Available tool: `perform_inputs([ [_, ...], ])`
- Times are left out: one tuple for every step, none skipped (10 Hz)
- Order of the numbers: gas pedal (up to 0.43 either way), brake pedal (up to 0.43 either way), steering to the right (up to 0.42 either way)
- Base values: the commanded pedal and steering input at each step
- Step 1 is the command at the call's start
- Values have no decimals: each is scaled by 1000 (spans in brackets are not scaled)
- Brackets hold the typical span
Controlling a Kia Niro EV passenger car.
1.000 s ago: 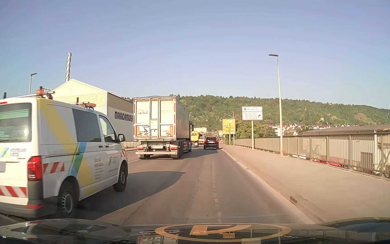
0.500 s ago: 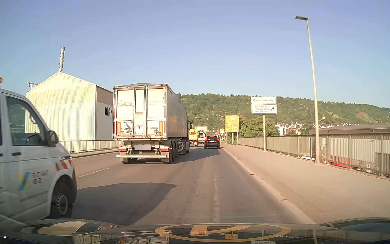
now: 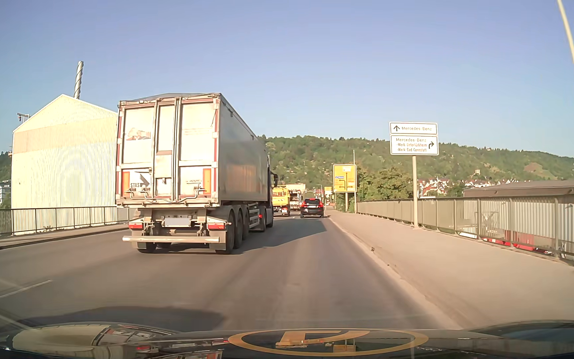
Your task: Follow the waypoints while adhering to traffic rules and regulations
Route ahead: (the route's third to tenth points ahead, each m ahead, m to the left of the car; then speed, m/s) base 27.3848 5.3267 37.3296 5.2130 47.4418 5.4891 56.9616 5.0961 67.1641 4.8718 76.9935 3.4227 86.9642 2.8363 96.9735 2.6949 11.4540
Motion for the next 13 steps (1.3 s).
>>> perform_inputs([
  [39,0,-1],
  [39,0,-1],
  [39,0,0],
  [39,0,-1],
  [39,0,-1],
  [39,0,-1],
  [39,0,-1],
  [39,0,-1],
  [39,0,0],
  [39,0,-1],
  [39,0,-1],
  [39,0,-1],
  [39,0,-1],
])
